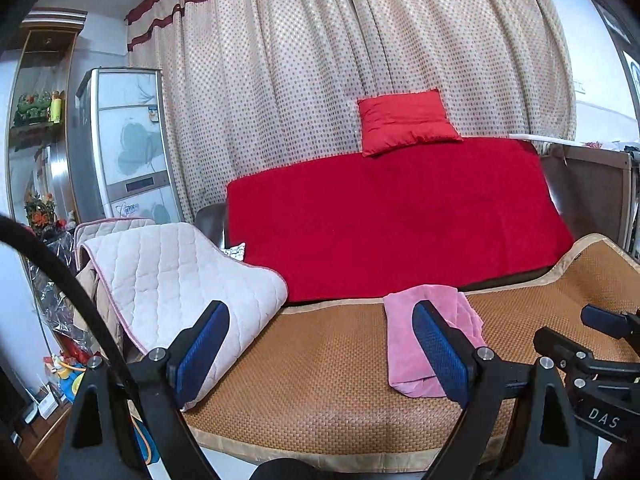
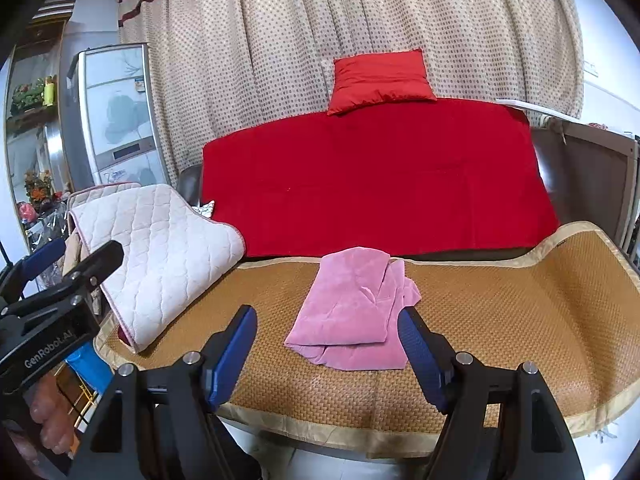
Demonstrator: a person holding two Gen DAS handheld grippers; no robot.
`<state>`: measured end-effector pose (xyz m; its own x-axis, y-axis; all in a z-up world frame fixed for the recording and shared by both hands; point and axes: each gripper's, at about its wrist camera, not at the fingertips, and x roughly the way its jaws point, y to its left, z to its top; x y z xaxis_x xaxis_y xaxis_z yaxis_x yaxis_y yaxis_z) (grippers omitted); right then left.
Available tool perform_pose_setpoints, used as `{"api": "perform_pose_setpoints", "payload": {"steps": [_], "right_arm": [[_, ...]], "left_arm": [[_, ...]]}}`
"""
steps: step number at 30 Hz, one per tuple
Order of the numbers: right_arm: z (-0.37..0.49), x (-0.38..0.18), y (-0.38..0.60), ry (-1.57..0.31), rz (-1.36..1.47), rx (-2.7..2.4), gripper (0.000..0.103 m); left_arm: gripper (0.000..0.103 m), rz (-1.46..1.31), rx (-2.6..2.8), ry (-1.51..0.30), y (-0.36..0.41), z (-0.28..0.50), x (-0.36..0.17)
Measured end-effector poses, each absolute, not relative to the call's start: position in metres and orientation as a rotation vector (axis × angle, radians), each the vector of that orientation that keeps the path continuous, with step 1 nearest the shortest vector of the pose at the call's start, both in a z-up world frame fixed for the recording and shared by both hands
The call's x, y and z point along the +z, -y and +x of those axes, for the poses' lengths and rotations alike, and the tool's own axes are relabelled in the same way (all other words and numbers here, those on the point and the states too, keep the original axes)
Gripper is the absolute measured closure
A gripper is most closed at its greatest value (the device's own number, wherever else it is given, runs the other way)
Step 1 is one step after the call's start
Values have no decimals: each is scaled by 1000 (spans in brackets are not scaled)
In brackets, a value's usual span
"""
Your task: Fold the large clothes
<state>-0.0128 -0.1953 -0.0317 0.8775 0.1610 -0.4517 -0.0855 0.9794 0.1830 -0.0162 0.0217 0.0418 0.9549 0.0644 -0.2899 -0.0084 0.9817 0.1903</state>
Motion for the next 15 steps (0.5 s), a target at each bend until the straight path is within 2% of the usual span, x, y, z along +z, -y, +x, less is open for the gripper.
{"api": "perform_pose_setpoints", "payload": {"steps": [15], "right_arm": [[-26,-21,202,-439,201,128,27]], "left_arm": [[9,199,27,-270,-18,-33,48]]}}
